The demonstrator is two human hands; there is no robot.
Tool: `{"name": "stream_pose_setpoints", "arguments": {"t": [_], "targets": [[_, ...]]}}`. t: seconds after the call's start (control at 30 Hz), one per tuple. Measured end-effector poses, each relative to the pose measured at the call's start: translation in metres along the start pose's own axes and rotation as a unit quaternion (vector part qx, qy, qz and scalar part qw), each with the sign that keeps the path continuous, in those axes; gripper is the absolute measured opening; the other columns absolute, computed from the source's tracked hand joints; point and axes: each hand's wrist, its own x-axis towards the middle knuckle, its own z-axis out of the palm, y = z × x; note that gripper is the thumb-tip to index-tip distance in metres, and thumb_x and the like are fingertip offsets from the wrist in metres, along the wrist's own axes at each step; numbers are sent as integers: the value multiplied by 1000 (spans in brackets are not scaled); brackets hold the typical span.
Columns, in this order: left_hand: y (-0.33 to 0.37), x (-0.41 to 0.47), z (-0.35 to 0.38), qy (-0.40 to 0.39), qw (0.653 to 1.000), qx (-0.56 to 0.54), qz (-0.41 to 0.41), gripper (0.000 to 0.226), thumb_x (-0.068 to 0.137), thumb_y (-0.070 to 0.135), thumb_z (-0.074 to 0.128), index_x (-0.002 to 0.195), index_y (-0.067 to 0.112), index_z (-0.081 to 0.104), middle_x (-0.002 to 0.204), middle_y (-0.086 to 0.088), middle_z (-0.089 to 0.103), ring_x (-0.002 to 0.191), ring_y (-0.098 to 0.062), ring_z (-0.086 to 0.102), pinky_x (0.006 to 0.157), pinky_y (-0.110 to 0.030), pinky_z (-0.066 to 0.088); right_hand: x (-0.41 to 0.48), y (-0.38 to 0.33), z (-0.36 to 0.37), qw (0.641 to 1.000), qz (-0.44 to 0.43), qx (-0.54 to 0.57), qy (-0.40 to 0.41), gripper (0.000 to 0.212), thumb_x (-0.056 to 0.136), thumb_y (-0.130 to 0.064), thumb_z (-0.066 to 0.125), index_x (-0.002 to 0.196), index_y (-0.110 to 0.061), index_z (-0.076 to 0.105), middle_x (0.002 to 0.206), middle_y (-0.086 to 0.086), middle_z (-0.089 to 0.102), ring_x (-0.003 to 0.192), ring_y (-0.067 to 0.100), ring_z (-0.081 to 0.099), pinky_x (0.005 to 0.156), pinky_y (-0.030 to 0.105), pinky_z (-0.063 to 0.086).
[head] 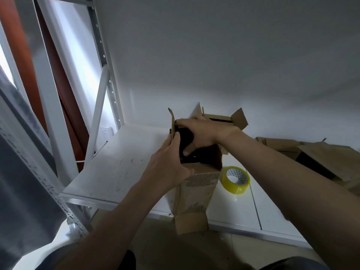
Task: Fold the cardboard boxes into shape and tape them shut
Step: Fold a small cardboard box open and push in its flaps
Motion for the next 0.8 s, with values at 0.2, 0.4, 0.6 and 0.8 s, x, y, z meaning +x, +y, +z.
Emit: {"name": "stream_pose_setpoints", "arguments": {"t": [0.2, 0.4, 0.6, 0.8], "targets": [[1, -5, -1, -13, 996, -86, 6, 127, 76, 36, 84, 155, 47, -15, 154, 13, 42, 122, -15, 59, 92, -33, 57, -16, 5, 32, 923, 53, 351, 151, 64, 101, -61, 39, 156, -29, 29, 157, -12, 36, 149, 16, 28, 120, 43, 31], [-6, -11, 2, -112, 992, -50, -31, 108, 71, 63, 79, 158, 32, 22, 160, 11, 35, 138, -16, 44, 108, -36, 42, -57, 2, 61, 906, 65, 371, 193, 52, 96, -73, 24, 137, -47, 43, 123, -24, 59, 114, 3, 56, 87, 24, 43], [-13, -4, -17, -167, 960, -212, -76, 69, 87, 12, 67, 152, 22, 44, 158, 16, 37, 128, -13, 55, 104, -37, 52, -68, -25, 75, 977, 120, 165, 59, 81, 82, -84, 34, 147, -37, 44, 165, 3, 27, 149, 34, 27, 112, 40, 32], [-21, -3, -28, -177, 943, -273, -76, 59, 91, 1, 50, 122, 49, 65, 114, 33, 65, 96, 2, 69, 75, -19, 58, -54, -52, 80, 975, 192, 96, 58, 109, 57, -90, 48, 144, -27, 32, 154, -6, 25, 137, 48, 19, 96, 60, 44]]}}
